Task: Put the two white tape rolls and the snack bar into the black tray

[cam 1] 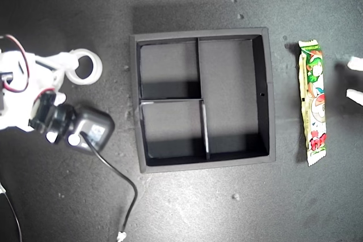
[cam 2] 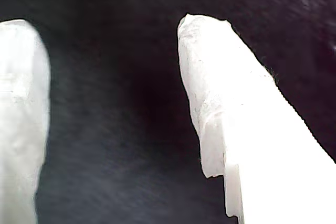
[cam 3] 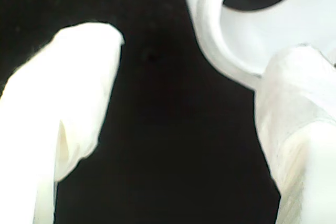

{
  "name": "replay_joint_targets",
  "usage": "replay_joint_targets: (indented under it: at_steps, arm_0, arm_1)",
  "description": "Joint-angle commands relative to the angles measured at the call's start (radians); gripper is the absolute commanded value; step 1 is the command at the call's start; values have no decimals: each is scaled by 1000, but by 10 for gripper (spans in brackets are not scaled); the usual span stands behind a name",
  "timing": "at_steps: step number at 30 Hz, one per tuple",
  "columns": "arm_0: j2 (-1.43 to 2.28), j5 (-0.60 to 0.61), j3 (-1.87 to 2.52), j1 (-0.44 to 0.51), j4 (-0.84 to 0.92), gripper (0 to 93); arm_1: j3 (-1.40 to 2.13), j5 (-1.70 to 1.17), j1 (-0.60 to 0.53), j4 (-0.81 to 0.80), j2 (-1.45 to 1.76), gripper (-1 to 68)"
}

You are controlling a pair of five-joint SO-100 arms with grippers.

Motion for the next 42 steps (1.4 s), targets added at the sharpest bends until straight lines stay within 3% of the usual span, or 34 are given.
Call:
replay_joint_targets:
  at_steps: [1, 5, 11, 14, 16, 21, 28, 36, 42]
  arm_0:
    - [23, 0, -38, -12, -8, 192]
    - [23, 15, -41, -15, -6, 183]
    - [66, 41, 0, -34, -63, 171]
    - [121, 52, 58, -52, -112, 158]
    - [163, 57, 91, -60, -132, 156]
    - [215, 71, 89, -51, -81, 166]
    - [270, 87, 112, -41, -71, 182]
    - [170, 101, 2, 14, -25, 173]
    - [12, 104, -100, 38, 17, 171]
  arm_1:
    - [-51, -261, 97, -181, 6, 17]
    - [-210, -414, 175, -219, 6, 2]
    - [-330, -520, 173, -307, -34, 18]
    - [-342, -528, 129, -515, -295, 41]
    - [-514, -578, 86, -565, -592, 50]
    - [-1006, -710, 52, -327, -1058, 75]
    - [-922, -644, 121, -12, -1112, 88]
    - [-962, -664, -38, 255, -1117, 107]
    - [-1078, -729, -181, 345, -1259, 147]
